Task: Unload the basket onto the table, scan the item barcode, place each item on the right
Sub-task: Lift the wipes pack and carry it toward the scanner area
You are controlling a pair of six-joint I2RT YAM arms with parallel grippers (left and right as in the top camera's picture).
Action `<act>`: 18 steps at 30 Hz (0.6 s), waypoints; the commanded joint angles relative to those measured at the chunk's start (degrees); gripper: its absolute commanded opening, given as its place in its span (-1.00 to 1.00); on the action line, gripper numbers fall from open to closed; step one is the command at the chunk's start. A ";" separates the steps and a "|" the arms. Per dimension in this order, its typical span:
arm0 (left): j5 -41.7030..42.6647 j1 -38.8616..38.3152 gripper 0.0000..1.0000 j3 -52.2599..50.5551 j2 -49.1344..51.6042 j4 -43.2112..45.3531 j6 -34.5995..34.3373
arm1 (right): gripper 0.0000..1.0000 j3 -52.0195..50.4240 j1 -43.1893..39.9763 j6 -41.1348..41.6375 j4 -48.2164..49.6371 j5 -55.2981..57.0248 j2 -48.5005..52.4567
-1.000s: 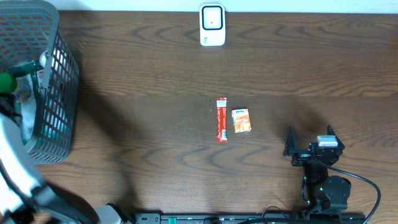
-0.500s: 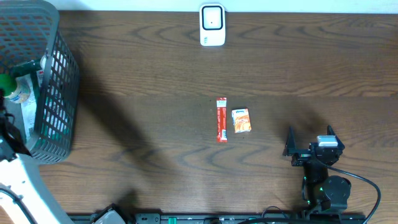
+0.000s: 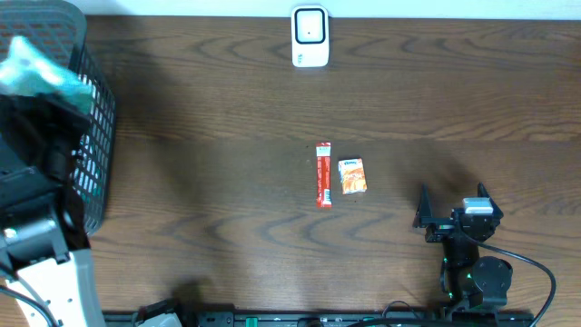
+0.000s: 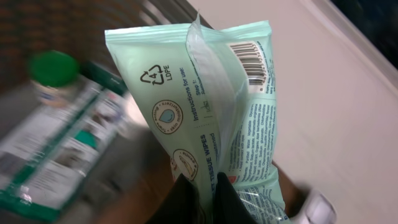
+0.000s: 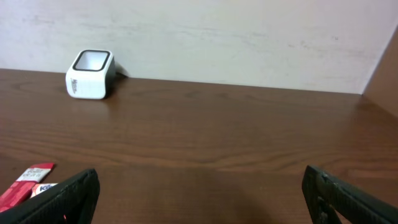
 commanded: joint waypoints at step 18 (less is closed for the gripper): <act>8.57 -34.14 -0.85 -1.33 23.80 -17.11 4.96 | 0.98 -0.07 -0.50 -0.26 -0.24 -0.22 -0.17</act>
